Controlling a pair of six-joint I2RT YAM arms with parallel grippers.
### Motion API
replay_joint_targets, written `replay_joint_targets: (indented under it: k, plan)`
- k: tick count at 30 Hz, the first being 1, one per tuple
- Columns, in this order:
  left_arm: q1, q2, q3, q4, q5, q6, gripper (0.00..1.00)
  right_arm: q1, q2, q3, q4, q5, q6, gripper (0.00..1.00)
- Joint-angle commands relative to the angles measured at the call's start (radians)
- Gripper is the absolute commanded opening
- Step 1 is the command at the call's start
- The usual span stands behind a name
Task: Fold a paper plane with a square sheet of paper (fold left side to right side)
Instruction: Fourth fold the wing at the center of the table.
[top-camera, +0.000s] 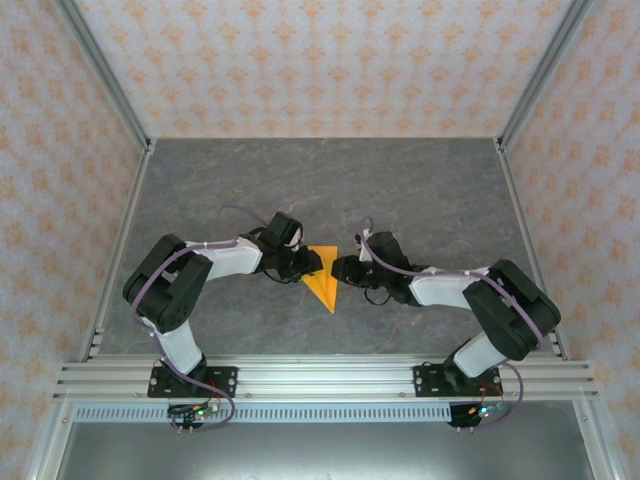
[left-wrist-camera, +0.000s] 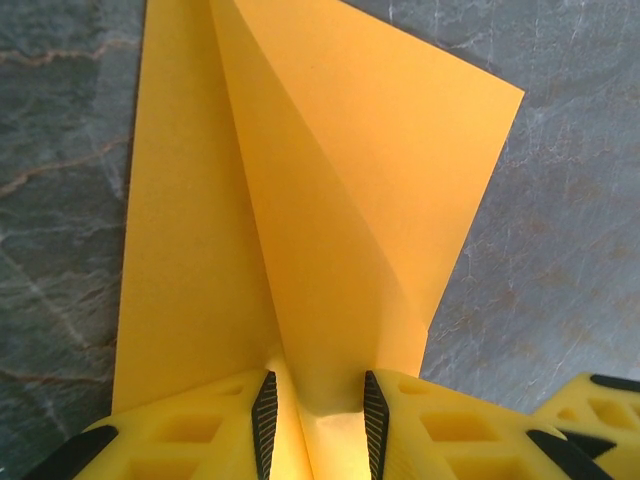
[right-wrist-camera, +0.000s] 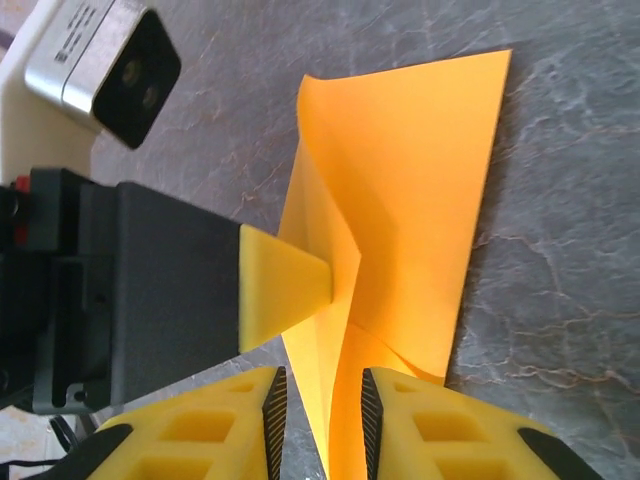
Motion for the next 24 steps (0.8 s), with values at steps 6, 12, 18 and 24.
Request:
replay_joint_targets:
  k: [6,12,18,24]
  plan:
    - [-0.008,-0.003,0.011,0.009,-0.019,-0.007,0.32,-0.013,0.091,0.046,0.064,-0.083,0.082,0.28]
    - [-0.007,-0.007,0.01,0.008,-0.017,-0.006,0.32,-0.012,0.151,0.075,0.092,-0.11,0.102,0.27]
    - [-0.006,-0.007,0.012,0.006,-0.017,-0.005,0.32,-0.013,0.18,0.096,0.093,-0.117,0.109,0.26]
    - [-0.007,-0.008,0.012,0.005,-0.016,-0.005,0.32,-0.013,0.202,0.108,0.082,-0.119,0.106,0.22]
